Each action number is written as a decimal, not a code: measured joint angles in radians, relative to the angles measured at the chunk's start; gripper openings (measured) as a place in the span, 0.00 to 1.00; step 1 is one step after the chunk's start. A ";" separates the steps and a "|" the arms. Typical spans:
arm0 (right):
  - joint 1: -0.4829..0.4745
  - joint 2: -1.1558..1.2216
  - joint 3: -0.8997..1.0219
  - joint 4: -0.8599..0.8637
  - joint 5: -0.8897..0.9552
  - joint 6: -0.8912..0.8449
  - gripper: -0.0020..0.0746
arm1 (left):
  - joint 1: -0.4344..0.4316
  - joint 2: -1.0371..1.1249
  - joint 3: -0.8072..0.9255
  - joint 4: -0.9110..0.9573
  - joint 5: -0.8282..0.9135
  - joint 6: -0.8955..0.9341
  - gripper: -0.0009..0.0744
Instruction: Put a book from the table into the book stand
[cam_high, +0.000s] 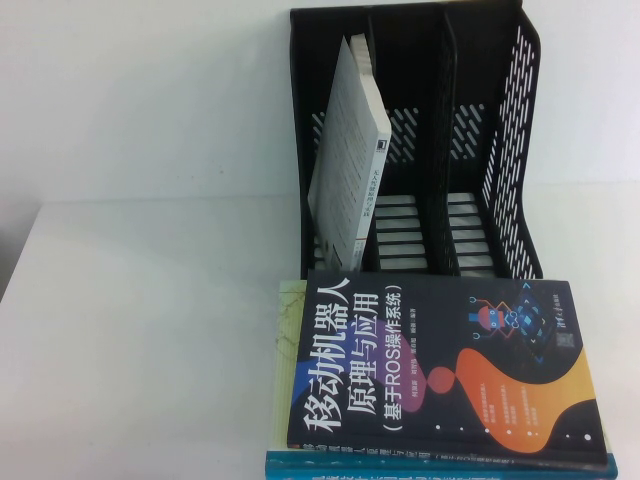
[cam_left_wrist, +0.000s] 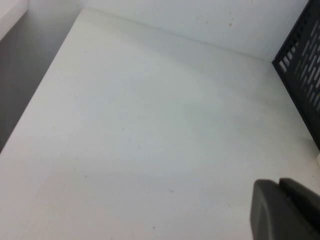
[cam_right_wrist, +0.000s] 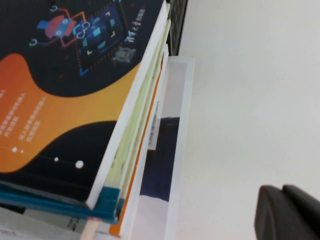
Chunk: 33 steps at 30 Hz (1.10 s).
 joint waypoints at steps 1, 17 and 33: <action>0.000 0.000 0.000 0.000 0.000 0.000 0.02 | 0.000 0.000 0.000 0.000 0.000 0.000 0.01; 0.000 -0.255 0.082 0.000 0.020 0.000 0.02 | 0.000 0.000 0.000 -0.004 -0.002 0.000 0.01; -0.237 -0.490 0.337 -0.012 -0.157 0.000 0.02 | 0.001 0.000 0.000 -0.004 -0.002 0.000 0.01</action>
